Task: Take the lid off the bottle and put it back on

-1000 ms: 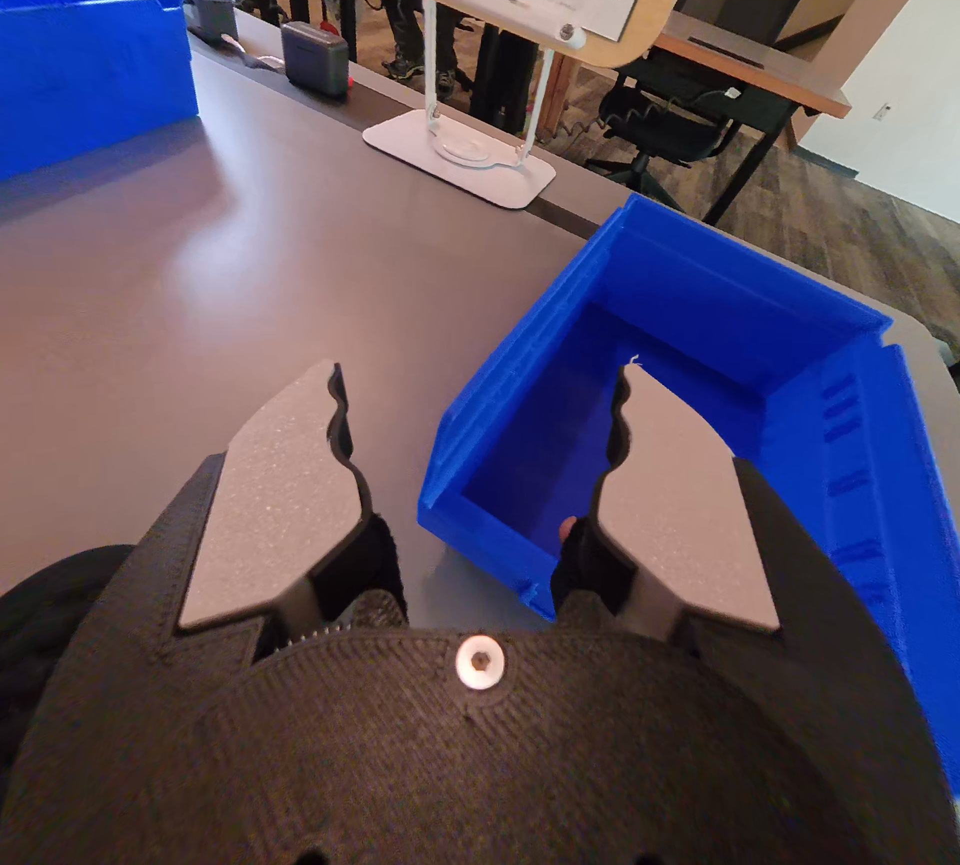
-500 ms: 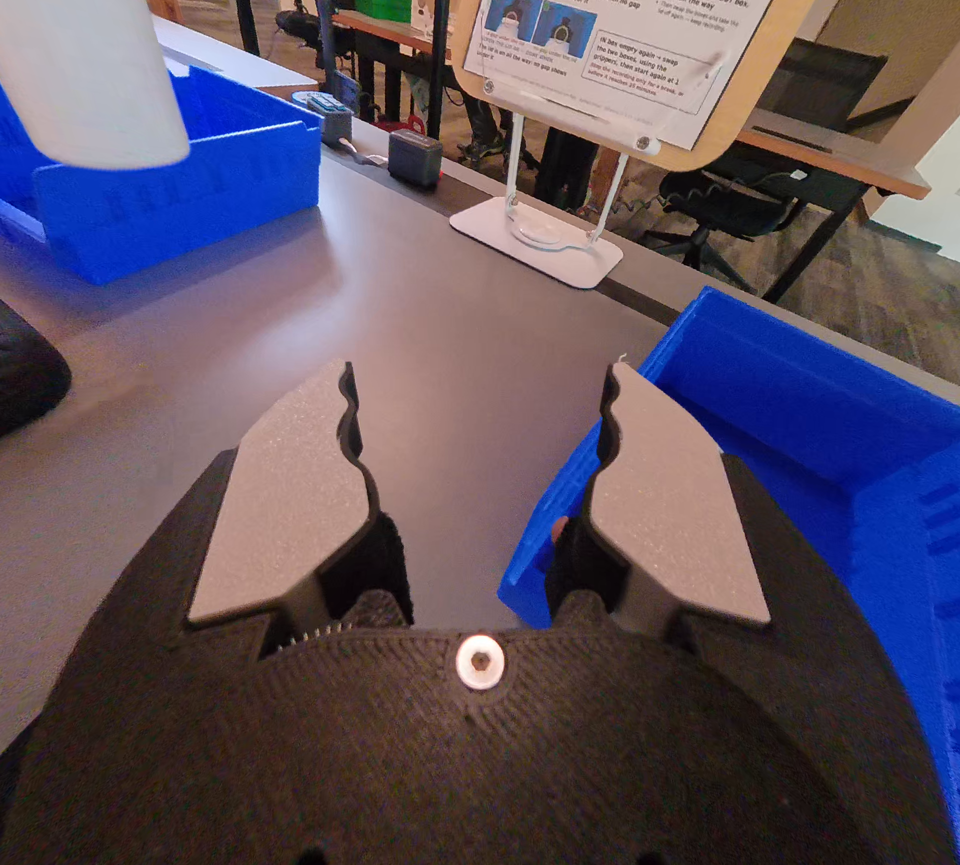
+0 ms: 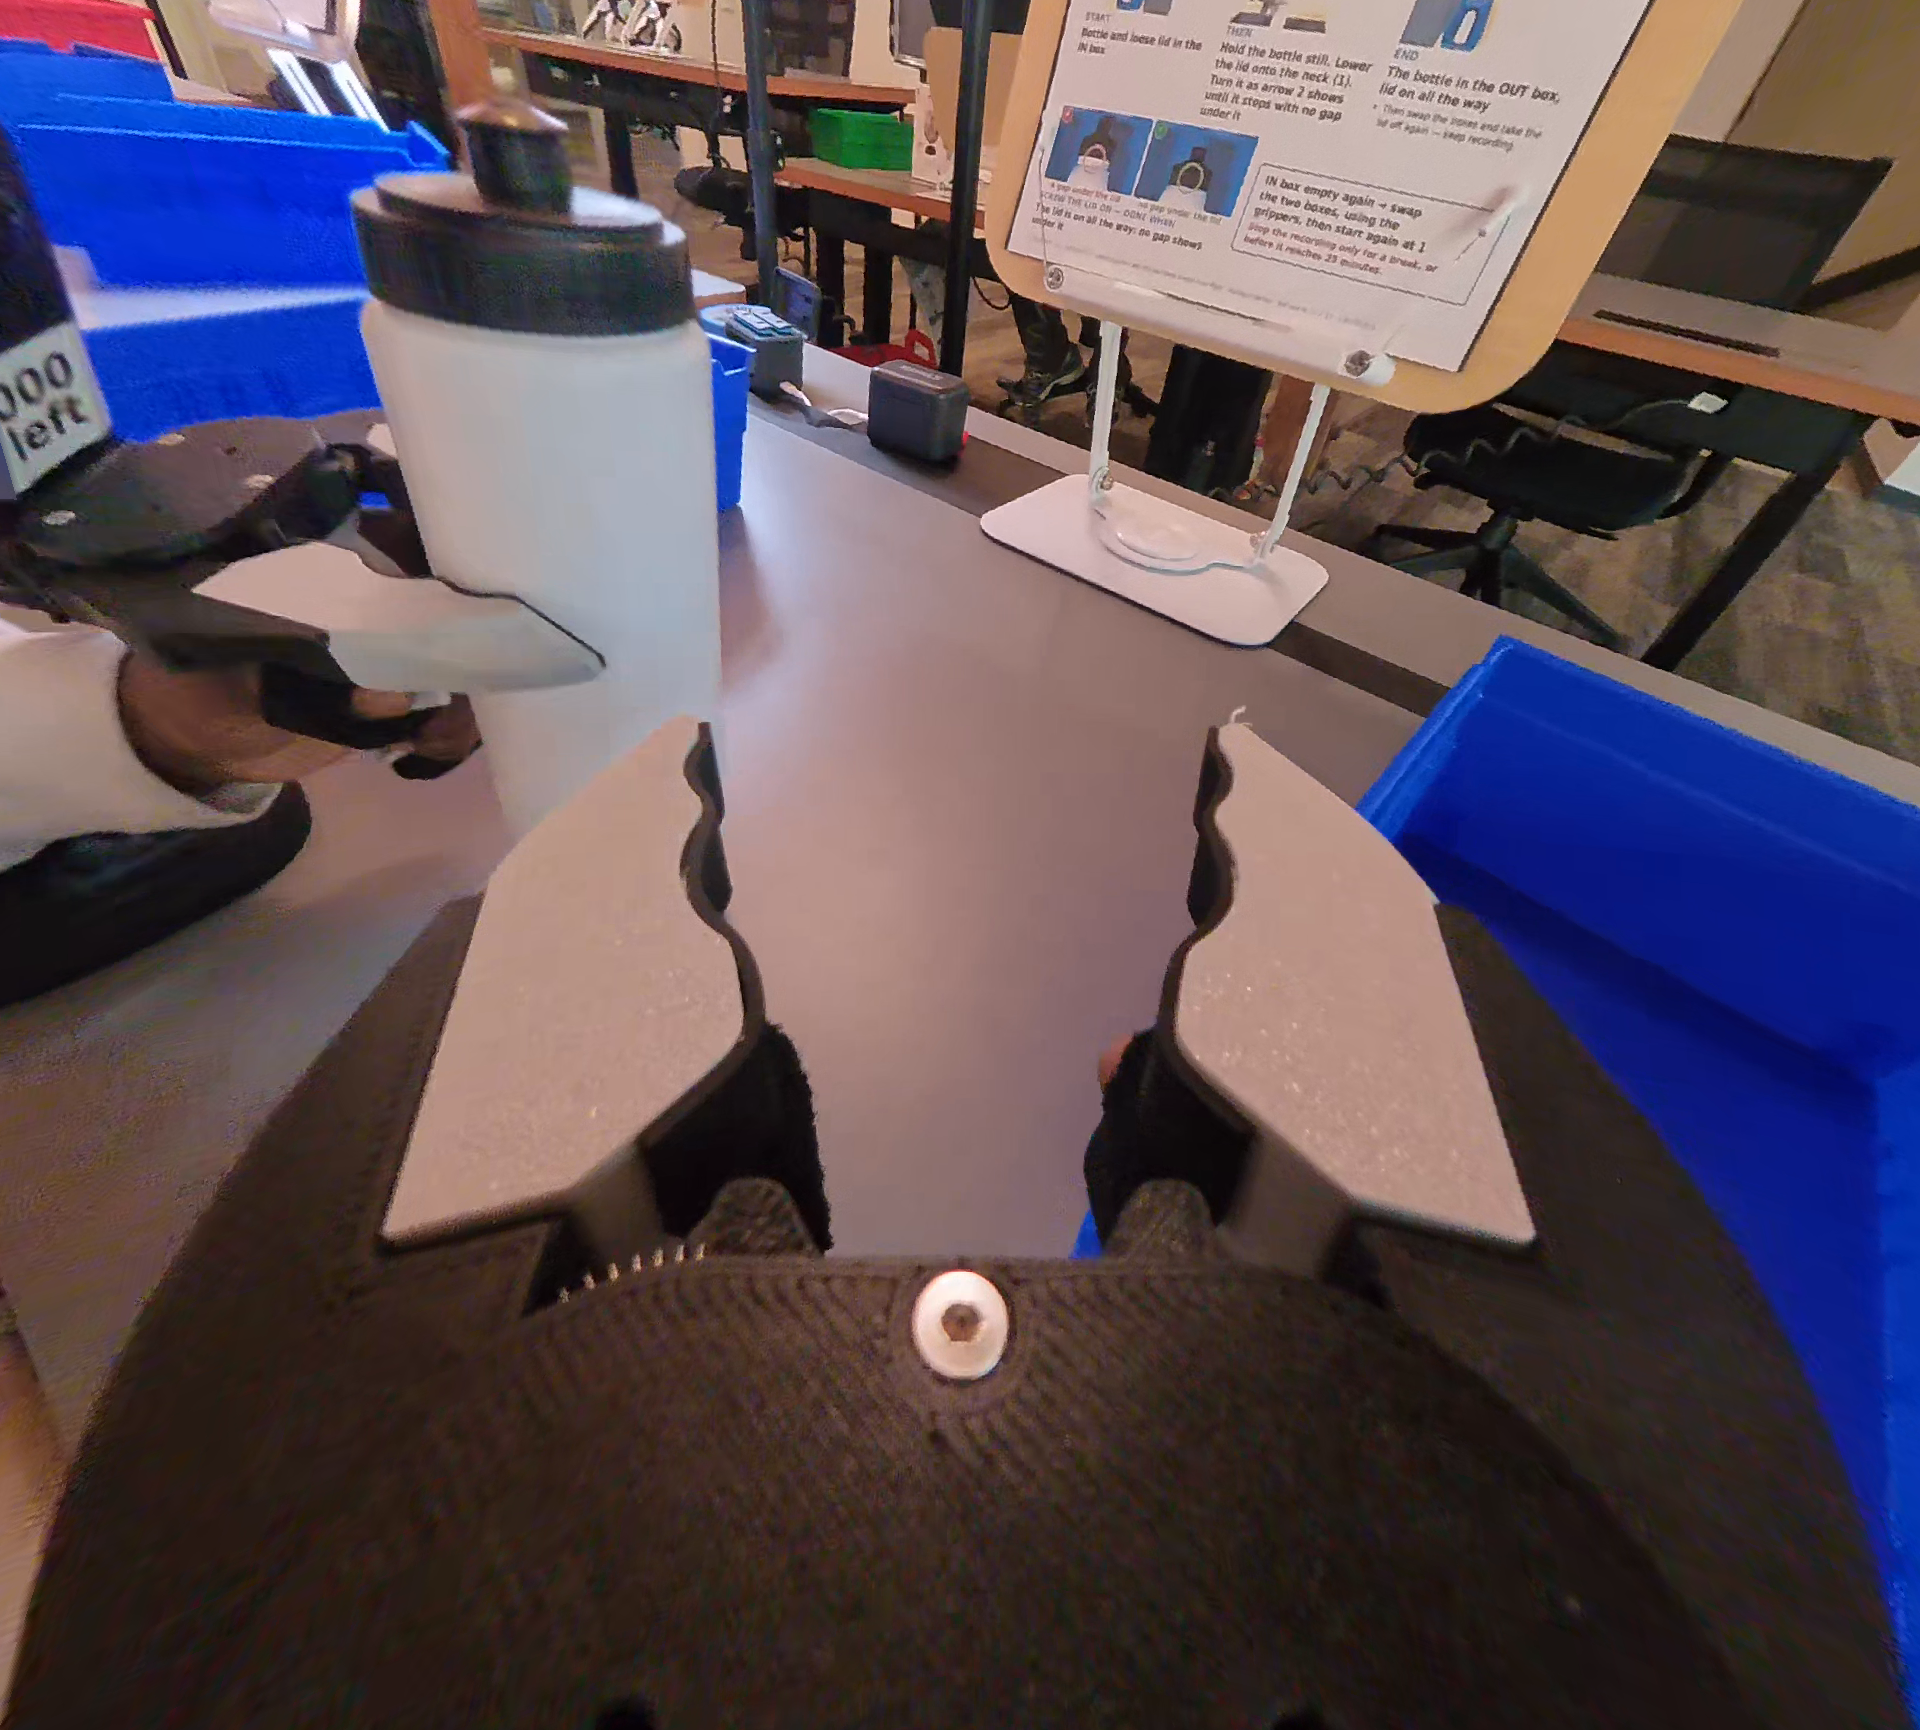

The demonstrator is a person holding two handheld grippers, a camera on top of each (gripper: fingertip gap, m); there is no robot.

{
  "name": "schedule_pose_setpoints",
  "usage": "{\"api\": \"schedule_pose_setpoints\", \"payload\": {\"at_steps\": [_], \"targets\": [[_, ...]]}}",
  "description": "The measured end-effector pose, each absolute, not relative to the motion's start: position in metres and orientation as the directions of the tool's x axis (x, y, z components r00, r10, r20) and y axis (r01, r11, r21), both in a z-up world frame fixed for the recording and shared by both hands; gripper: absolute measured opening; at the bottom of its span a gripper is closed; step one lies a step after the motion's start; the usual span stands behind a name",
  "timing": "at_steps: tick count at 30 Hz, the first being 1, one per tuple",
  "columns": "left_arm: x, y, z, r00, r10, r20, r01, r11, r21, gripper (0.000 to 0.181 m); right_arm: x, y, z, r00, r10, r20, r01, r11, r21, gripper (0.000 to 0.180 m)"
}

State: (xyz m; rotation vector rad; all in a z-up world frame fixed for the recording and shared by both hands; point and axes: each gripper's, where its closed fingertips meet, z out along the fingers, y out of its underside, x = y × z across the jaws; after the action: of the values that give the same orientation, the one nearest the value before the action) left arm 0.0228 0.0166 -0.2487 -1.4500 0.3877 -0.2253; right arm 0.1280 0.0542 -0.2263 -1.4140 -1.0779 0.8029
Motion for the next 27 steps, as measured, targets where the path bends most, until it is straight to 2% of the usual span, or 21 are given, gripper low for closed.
{"api": "schedule_pose_setpoints", "payload": {"at_steps": [3,7,10,16,20,27], "targets": [[0.028,0.018,-0.262,0.909,-0.397,-0.131,-0.102,0.092,-0.990,0.089,0.117,0.043,-0.217,0.264,0.963,0.060,0.118,0.029,-0.993,0.088],[0.033,0.016,-0.265,0.901,-0.406,-0.154,-0.116,0.117,-0.986,0.089,0.087,0.011,-0.192,0.025,1.000,-0.014,0.064,-0.016,-0.998,0.091],[0.035,0.013,-0.267,0.899,-0.401,-0.176,-0.131,0.139,-0.982,0.089,0.056,-0.006,-0.180,-0.093,0.996,0.008,0.083,0.015,-0.996,0.094],[0.035,0.013,-0.267,0.897,-0.409,-0.169,-0.122,0.138,-0.983,0.089,0.010,-0.017,-0.192,-0.161,0.982,0.098,0.193,0.128,-0.973,0.092],[0.036,0.012,-0.268,0.894,-0.418,-0.162,-0.116,0.133,-0.984,0.089,0.001,-0.017,-0.204,-0.191,0.977,0.095,0.246,0.142,-0.959,0.078],[0.032,0.013,-0.269,0.895,-0.425,-0.137,-0.105,0.097,-0.990,0.088,-0.003,-0.018,-0.204,-0.272,0.959,0.079,0.220,0.142,-0.965,0.077]]}}
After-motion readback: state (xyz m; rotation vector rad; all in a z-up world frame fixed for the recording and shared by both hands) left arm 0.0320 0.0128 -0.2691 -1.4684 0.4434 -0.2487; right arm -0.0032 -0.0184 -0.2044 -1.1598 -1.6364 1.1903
